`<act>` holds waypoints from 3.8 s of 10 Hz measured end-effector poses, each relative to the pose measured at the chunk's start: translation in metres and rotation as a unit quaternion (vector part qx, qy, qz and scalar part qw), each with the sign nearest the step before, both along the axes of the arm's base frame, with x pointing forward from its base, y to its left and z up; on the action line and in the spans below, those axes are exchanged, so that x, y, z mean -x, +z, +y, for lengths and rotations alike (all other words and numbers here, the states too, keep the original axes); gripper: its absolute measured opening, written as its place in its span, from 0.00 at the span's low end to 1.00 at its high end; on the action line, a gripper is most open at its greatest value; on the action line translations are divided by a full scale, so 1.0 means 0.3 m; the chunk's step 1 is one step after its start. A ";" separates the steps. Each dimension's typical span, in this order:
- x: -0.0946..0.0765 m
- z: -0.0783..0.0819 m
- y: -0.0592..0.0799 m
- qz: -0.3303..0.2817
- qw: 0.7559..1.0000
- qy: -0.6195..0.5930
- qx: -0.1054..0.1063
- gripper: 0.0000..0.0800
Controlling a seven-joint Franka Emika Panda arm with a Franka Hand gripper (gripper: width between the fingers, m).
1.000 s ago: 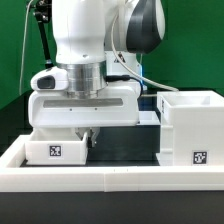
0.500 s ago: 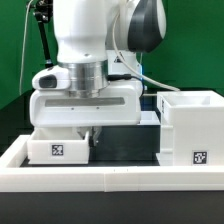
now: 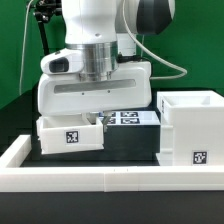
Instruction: Assemble drawer
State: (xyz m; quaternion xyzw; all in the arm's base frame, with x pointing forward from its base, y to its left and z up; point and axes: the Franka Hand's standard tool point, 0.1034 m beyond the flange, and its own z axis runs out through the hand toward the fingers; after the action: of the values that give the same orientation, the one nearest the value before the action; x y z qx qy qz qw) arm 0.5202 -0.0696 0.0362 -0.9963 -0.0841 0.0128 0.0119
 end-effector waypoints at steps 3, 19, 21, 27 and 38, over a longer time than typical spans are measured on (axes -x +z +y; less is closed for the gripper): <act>0.001 -0.005 -0.001 -0.001 0.996 0.087 -0.002 0.05; -0.039 0.035 -0.007 0.035 0.712 0.700 0.038 0.05; -0.037 0.033 -0.010 0.036 0.712 0.700 0.037 0.05; -0.044 0.141 -0.028 0.028 0.771 0.635 0.037 0.05; -0.045 0.152 -0.047 0.013 0.779 0.626 0.043 0.05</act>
Offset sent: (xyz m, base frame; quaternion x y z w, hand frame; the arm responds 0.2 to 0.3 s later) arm 0.0000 0.0000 0.0000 0.0000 0.0000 -0.1296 0.9916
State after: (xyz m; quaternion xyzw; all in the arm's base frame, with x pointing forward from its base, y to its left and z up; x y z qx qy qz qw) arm 0.5335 -0.0240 0.0223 -0.7235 -0.6883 0.0342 -0.0403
